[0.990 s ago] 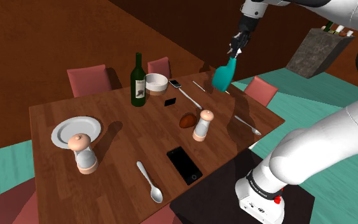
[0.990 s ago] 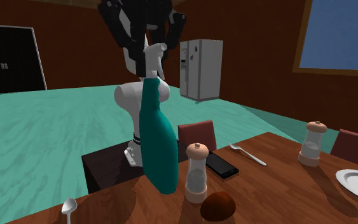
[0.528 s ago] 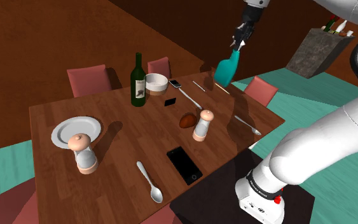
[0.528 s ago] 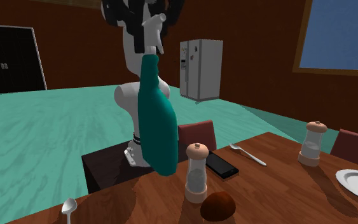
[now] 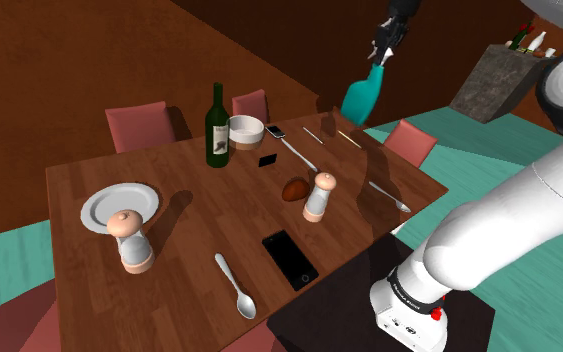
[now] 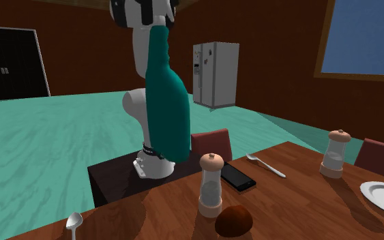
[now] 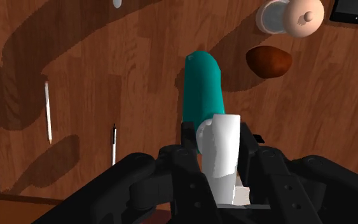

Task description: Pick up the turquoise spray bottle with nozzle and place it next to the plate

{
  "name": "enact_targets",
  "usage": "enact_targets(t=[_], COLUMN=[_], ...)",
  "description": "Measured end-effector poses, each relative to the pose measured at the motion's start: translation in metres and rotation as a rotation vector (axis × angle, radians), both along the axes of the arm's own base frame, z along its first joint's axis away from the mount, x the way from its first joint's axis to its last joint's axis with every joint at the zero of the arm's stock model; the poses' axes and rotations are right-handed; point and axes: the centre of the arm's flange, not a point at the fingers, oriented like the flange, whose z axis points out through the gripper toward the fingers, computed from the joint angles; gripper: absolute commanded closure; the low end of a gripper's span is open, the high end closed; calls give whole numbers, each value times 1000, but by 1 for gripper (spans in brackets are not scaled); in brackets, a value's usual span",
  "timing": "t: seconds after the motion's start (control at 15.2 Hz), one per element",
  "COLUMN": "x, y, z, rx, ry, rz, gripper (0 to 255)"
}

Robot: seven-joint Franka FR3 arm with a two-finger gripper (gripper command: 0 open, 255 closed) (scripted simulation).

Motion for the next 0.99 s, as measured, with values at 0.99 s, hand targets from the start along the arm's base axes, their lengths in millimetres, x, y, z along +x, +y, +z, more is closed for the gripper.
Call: enact_targets(t=[0.99], x=[58], y=[107], z=[-27], rx=[0], ry=[1], rz=[1], gripper=[255])
